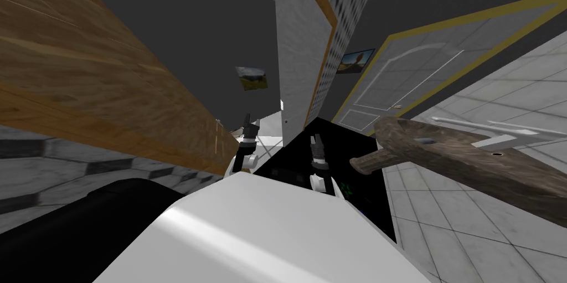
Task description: Push the door open
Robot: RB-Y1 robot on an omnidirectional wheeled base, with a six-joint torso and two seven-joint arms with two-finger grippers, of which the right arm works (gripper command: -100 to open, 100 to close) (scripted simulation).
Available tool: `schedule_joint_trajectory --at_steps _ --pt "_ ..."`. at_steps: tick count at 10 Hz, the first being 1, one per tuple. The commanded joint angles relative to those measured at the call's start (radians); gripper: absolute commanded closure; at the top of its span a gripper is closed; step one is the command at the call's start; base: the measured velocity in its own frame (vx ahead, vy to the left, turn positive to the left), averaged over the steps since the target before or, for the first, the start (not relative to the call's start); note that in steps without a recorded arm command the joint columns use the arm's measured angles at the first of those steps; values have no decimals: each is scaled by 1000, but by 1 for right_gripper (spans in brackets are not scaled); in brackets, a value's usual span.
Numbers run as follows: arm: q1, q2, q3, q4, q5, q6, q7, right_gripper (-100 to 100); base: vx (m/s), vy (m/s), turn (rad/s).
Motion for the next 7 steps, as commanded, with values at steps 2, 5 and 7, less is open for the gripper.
schedule_joint_trajectory --at_steps 2,5,7 --pt "-13 -18 53 57 1 -5 -12 -100 177 -19 59" --pt "-28 -38 114 132 1 -17 -25 -100 165 -31 71" --pt "-32 -42 127 147 2 -20 -28 -100 87 -18 26"
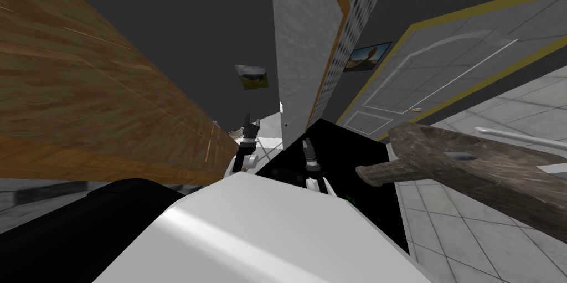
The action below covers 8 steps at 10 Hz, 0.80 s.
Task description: Push the door open
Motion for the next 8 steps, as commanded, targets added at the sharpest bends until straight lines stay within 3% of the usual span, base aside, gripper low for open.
schedule_joint_trajectory --at_steps 1,7,8 --pt "-7 -7 34 41 2 -10 -4 -100 95 -18 80" --pt "-37 -44 154 187 3 -34 -30 -100 164 -36 71" --pt "-37 -44 154 187 3 -34 -30 -100 115 -29 31"
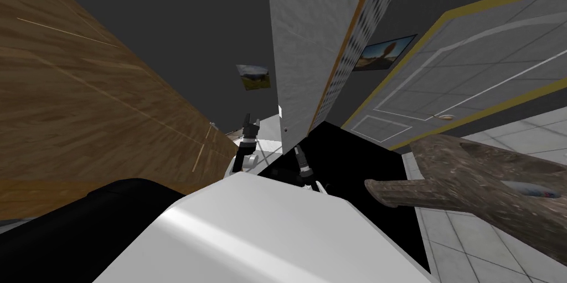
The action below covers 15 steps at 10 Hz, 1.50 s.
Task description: Push the door open
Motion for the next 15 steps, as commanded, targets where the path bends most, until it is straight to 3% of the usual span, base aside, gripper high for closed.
schedule_joint_trajectory --at_steps 1,10,15 --pt "-8 -4 14 28 -1 -9 -6 -100 72 -14 20" --pt "-41 -42 147 190 1 -36 -34 -100 127 -37 51" --pt "-62 -63 229 289 1 -52 -52 -100 200 -58 57"
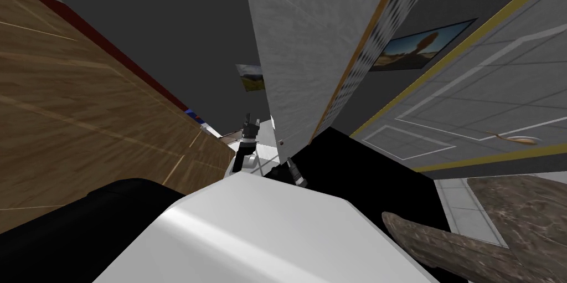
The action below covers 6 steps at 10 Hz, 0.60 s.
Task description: Push the door open
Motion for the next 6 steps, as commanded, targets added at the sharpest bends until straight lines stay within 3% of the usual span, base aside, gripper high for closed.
schedule_joint_trajectory --at_steps 1,3,4,6 --pt "-8 -6 23 28 0 -2 -7 -100 191 -63 58" --pt "-15 -12 48 58 0 -7 -12 -100 188 -50 42" --pt "-19 -7 40 60 -1 -10 -12 -100 90 -36 11" --pt "-37 10 29 79 -2 -1 -17 -100 124 98 49"
